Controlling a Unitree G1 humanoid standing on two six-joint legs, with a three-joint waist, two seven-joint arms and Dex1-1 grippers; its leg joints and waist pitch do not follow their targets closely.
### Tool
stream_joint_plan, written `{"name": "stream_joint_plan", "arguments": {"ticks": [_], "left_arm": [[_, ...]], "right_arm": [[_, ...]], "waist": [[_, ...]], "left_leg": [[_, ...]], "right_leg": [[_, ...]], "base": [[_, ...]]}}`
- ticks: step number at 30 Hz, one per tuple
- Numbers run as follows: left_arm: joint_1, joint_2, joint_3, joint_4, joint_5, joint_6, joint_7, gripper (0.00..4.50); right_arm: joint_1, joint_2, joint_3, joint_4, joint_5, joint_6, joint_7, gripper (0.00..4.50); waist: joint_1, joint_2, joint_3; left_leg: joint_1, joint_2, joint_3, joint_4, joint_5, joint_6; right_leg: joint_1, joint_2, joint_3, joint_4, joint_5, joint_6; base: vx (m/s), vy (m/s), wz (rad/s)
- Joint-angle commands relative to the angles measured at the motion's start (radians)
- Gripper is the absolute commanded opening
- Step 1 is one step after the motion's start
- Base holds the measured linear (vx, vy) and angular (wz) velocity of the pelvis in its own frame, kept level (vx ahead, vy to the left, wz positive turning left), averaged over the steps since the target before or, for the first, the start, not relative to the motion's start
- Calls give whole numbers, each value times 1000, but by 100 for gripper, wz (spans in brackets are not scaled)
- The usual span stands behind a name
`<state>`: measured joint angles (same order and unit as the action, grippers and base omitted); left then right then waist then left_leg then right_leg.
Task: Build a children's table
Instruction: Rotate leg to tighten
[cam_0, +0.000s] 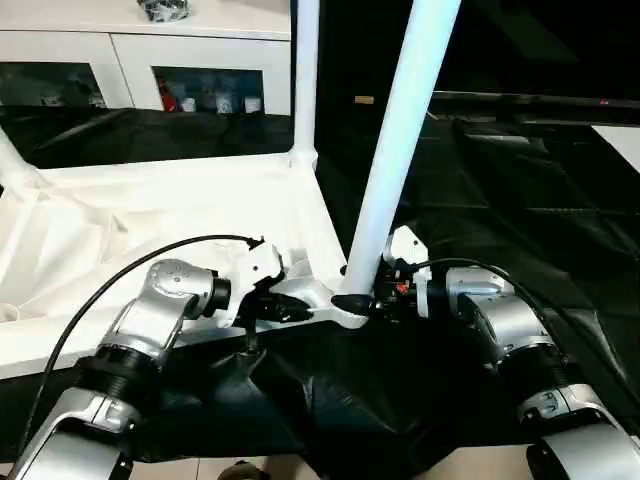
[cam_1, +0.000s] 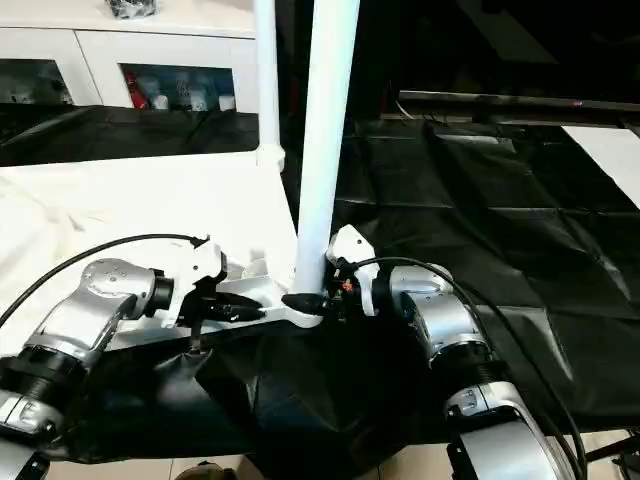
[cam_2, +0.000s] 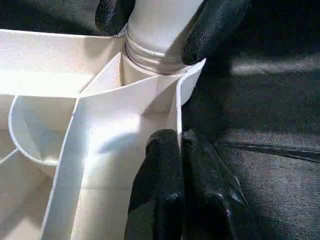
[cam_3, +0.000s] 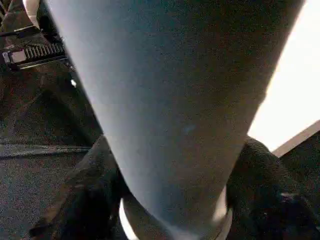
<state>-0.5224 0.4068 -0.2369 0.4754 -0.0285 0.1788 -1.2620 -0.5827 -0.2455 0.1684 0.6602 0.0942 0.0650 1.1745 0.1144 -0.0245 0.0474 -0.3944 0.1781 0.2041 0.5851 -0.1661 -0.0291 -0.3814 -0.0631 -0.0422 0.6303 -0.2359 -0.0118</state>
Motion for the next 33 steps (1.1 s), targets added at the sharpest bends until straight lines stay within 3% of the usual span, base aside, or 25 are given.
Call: {"name": "stream_joint_plan", "arguments": {"ticks": [1,8,12,13,14,15,20,26,28,33], "left_arm": [[-4,-13,-3,-29,-31,5,3,0],[2,-17,0,-35,-30,11,14,0],[-14,-51,12,-3,-9,7,98,0],[-46,-96,17,42,17,9,195,0],[-46,-96,17,42,17,9,195,0],[-61,-118,19,61,26,13,235,0],[-147,-245,43,160,54,63,457,0],[-166,-285,36,180,71,64,513,0],[-155,-276,30,175,81,45,487,0],[-122,-233,19,151,72,9,421,0]], "right_arm": [[14,10,50,-31,1,13,46,257],[31,16,50,-49,6,24,42,209],[29,57,25,-30,-5,25,-68,203],[16,106,1,19,-31,23,-212,202],[16,106,1,19,-31,23,-212,202],[12,128,-8,40,-39,22,-270,201],[-22,260,-59,126,-46,59,-541,199],[-74,325,-87,201,-57,66,-693,199],[-81,333,-107,209,-46,53,-673,255],[-72,304,-110,177,-23,56,-578,291]], "waist": [[2,1,-59],[1,3,-60],[-2,3,-58],[-5,2,-56],[-9,0,-55],[-12,0,-51],[-22,0,-47],[-28,6,-54],[-26,6,-54],[-26,6,-51]], "left_leg": [[32,69,-30,-66,-156,41],[33,68,-30,-64,-149,43],[34,68,-30,-66,-159,37],[36,68,-32,-69,-180,26],[37,68,-31,-71,-190,16],[40,66,-34,-76,-238,-12],[48,66,-39,-81,-302,-47],[41,64,-40,-82,-262,-36],[39,64,-39,-81,-253,-24],[40,66,-40,-84,-283,-20]], "right_leg": [[32,-92,42,-64,1,-242],[31,-92,43,-63,16,-244],[29,-92,43,-65,4,-244],[28,-94,44,-71,-40,-240],[26,-94,46,-73,-61,-238],[27,-98,48,-83,-159,-221],[18,-101,52,-97,-270,-190],[24,-97,49,-89,-162,-193],[27,-99,50,-88,-137,-192],[26,-100,51,-93,-177,-186]], "base": [[0,0,0],[0,0,0],[0,0,0],[0,0,0],[0,0,0],[0,0,0],[0,0,0],[0,0,0],[0,0,0],[0,0,0]]}}
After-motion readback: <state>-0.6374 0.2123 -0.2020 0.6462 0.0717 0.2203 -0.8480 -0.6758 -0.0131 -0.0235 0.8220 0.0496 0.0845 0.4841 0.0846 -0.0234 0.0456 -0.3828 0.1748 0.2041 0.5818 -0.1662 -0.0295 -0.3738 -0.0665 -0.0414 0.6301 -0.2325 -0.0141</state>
